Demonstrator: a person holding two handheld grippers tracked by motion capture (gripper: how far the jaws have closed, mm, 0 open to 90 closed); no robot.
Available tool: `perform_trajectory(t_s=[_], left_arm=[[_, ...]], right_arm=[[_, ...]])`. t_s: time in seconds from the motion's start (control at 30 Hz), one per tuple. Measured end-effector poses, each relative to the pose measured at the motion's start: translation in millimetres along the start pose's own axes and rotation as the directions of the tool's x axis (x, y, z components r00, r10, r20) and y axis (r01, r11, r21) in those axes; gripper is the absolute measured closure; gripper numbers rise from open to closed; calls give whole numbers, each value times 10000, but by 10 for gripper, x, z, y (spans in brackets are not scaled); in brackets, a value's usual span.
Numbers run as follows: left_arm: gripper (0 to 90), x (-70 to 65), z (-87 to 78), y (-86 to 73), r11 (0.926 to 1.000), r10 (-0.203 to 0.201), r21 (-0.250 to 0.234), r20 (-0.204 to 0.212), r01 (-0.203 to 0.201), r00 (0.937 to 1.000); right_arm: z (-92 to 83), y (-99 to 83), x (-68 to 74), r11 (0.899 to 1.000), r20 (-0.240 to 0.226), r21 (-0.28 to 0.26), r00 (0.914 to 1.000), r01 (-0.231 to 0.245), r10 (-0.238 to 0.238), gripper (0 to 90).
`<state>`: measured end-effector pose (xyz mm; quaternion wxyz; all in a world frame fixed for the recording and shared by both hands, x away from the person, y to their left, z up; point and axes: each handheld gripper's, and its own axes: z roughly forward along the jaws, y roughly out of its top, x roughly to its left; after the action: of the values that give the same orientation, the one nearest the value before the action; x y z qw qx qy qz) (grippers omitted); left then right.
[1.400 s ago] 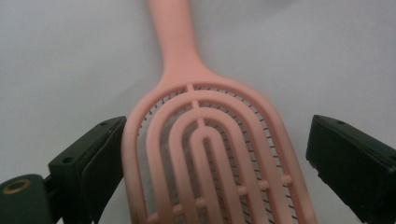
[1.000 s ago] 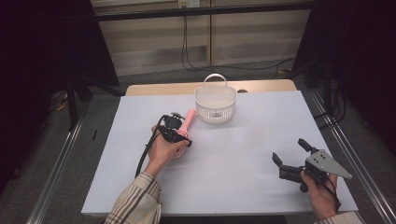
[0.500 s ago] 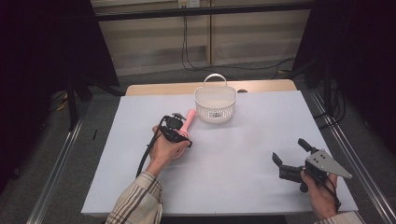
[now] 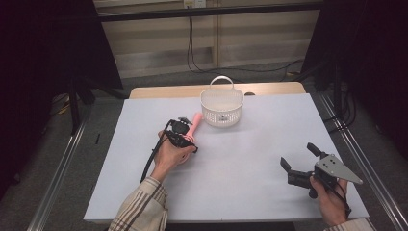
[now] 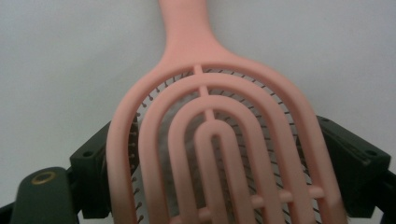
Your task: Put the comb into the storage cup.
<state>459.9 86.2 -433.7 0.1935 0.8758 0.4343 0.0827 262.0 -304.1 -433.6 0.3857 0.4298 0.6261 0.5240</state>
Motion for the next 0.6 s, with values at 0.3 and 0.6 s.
perform_trajectory(t_s=[0.3,0.6], left_arm=[[158,-9,-10,8,9996,252,116,-185,-250,9995],[188,17,-46,-8,9999,104,23,-414,-103,9991]], right_arm=[[2,-1,0,10000,7,18,10000,1,-1,0],[4,-2,-4,10000,-8,7,10000,-12,12,0]])
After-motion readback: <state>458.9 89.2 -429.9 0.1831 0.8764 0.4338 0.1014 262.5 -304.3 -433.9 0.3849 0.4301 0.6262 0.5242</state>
